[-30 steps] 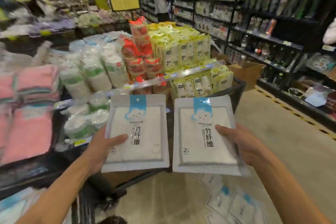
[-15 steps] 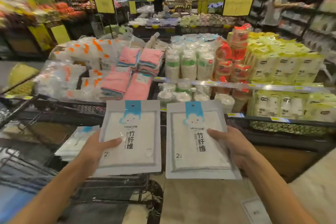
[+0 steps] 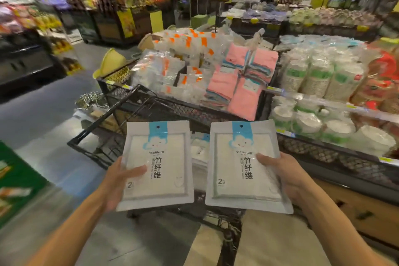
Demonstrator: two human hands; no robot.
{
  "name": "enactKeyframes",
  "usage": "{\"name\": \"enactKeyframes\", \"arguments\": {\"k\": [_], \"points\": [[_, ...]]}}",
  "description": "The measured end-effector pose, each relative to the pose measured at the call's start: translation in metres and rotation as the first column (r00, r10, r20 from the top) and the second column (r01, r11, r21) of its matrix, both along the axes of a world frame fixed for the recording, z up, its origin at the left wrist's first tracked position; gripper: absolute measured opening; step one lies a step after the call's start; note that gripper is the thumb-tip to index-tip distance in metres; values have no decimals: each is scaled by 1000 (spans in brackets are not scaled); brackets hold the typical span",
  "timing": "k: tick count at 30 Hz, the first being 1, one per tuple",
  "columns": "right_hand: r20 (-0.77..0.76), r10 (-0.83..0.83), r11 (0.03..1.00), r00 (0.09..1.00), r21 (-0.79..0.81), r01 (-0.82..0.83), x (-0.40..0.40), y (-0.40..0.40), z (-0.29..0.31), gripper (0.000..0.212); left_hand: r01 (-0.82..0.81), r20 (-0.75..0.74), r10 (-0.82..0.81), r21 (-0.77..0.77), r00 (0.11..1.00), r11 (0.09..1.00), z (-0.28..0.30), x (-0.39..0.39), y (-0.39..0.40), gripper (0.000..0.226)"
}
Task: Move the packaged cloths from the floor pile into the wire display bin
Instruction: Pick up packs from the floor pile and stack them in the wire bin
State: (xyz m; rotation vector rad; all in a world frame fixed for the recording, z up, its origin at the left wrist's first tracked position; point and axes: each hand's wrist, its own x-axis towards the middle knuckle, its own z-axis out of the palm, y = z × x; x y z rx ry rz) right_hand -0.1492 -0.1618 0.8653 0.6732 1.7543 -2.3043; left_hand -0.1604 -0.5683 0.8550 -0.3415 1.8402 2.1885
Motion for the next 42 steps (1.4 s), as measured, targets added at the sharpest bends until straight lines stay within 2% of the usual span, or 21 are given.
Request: {"name": "enactKeyframes", "arguments": {"k": [2,5,8,9,17,24,28,34,42], "points": [[13,7,1000,1000,-7,-7,-13,-19,-4,31,-19,19,19,20,1000,1000,-2,-5,-16,65],[26,3,1000,1000,-6,-3,-35,-38,-13,30,-61,26,61,8,998,998,-10,-21,-29,89],[51,10,1000,999,6,-10,-59,-49,-25,30,-94,29,94,1,995,996,-21,-46,-39,43],[55,18,1000,998,9,-19,-69,-52,-29,31,-96,35,96,-6,995,995,-24,-54,-41,40],[119,25,1000,993,5,-25,-153,-68,-59,26,-135,117,154,-158,981,978,-41,-127,-52,45],[188,-8,1000,982,-2,8,-212,-78,-86,28,-121,171,149,-163,974,979,-60,-205,-53,42],[221,-69,997,973,57,58,-238,-85,-103,25,-18,252,59,-161,966,987,-86,-259,-61,48],[274,-217,974,937,127,189,-266,-111,-120,20,121,312,-62,-171,948,978,-135,-348,-76,41],[385,-299,948,873,223,226,-306,-138,-175,31,361,389,-265,-198,882,911,-202,-434,-92,42]]}}
